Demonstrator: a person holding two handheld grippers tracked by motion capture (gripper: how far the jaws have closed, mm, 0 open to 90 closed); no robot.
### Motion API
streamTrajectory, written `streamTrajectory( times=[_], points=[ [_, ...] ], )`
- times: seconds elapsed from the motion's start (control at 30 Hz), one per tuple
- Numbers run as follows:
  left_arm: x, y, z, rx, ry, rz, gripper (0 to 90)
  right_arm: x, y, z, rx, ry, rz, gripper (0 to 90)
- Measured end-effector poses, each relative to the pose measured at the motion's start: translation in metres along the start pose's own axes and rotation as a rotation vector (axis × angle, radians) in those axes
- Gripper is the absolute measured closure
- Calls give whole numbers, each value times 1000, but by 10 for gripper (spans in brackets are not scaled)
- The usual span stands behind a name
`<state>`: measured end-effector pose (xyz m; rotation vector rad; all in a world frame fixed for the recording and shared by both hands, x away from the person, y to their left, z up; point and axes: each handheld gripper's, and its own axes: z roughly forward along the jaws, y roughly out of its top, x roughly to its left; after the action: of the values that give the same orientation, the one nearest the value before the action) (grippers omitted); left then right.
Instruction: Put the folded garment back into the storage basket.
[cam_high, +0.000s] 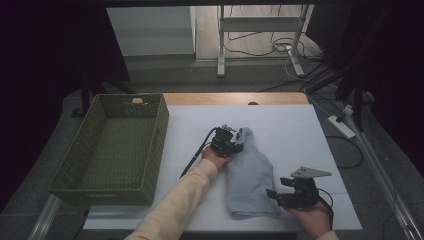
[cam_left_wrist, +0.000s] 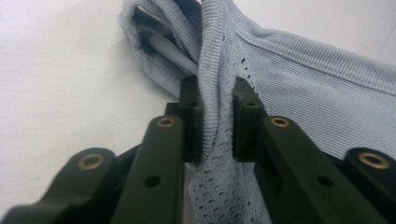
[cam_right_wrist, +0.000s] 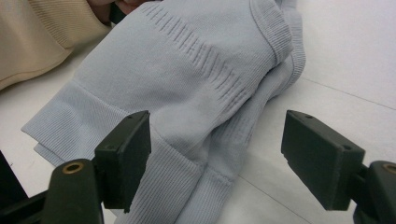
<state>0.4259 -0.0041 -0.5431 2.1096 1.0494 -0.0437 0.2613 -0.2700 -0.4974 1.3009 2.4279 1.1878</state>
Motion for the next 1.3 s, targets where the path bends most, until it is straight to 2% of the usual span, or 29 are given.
streamTrajectory(
  times=[0.23,0.4,0.73,0.93,1.07,1.3],
  points=[
    [0,1,-3,-16,0,6,796,0,-1,1,16,7,12,242],
    [0,3,-11,-48,-5,6,797,1,-2,5,38,18,23,241],
    [-1,6,-20,-76,-13,13,797,-2,-6,11,110,25,71,230],
    [-1,6,-22,-78,-14,12,797,1,-9,18,160,41,72,240],
    [-1,7,-23,-84,-15,13,797,2,-9,18,164,45,68,315],
    [-3,7,-25,-95,-19,16,797,6,-9,19,165,49,43,536]
  ],
)
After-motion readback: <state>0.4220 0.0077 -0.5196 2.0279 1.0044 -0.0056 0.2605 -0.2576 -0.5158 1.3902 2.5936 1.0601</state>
